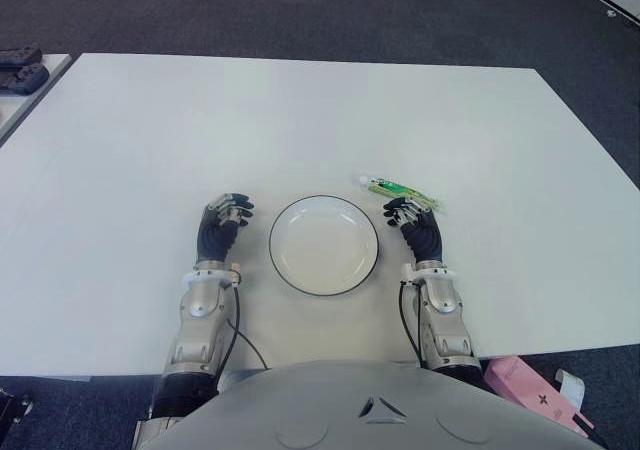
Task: Put the toothpaste on the table into the plate.
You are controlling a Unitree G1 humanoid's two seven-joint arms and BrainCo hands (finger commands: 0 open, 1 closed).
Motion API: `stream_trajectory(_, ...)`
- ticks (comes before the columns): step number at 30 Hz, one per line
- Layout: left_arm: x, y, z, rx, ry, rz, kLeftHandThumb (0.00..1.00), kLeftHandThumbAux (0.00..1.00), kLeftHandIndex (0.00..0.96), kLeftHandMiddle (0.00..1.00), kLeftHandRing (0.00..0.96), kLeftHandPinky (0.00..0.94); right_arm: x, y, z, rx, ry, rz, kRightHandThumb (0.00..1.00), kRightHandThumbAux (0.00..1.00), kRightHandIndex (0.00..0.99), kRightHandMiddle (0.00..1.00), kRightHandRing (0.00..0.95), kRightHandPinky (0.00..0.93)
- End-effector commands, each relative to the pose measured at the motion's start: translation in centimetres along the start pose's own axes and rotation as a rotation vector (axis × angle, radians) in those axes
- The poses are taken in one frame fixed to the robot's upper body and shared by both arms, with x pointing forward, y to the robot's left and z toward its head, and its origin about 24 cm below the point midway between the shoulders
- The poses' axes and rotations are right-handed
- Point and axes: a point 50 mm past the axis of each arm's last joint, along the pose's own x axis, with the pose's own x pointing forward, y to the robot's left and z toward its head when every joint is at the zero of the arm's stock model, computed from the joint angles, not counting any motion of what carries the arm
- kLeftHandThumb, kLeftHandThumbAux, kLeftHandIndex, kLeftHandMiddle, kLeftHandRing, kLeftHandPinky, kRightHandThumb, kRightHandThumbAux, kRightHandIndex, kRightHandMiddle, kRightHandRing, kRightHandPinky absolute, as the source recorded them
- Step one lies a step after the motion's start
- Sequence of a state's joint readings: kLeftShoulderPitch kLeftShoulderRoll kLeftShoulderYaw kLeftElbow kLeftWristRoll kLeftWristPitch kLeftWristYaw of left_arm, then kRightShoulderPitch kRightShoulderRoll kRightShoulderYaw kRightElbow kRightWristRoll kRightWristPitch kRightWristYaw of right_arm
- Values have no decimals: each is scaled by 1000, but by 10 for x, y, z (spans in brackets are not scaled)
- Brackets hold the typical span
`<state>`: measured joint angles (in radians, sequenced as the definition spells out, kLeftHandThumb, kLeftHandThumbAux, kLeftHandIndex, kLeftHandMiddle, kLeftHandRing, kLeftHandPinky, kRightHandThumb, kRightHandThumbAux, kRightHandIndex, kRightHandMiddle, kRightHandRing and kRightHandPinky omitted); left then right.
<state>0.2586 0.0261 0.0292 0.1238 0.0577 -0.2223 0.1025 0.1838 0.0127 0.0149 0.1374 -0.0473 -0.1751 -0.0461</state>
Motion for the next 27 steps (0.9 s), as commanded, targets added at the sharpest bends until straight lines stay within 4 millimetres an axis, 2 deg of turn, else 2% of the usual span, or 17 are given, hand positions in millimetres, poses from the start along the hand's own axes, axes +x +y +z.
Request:
stream_trajectory(1,-3,0,-9,-3,52,-11,835,679,411,471,505,490,-3,-1,-10,-1,61,-6,708,726,428,475,459,467)
stream_trajectory(27,-3,-2,-9,-5,61,-4,836,679,418,467,501,490,-3,-3,-8,-7,35,-2,708,728,427,467,450,457)
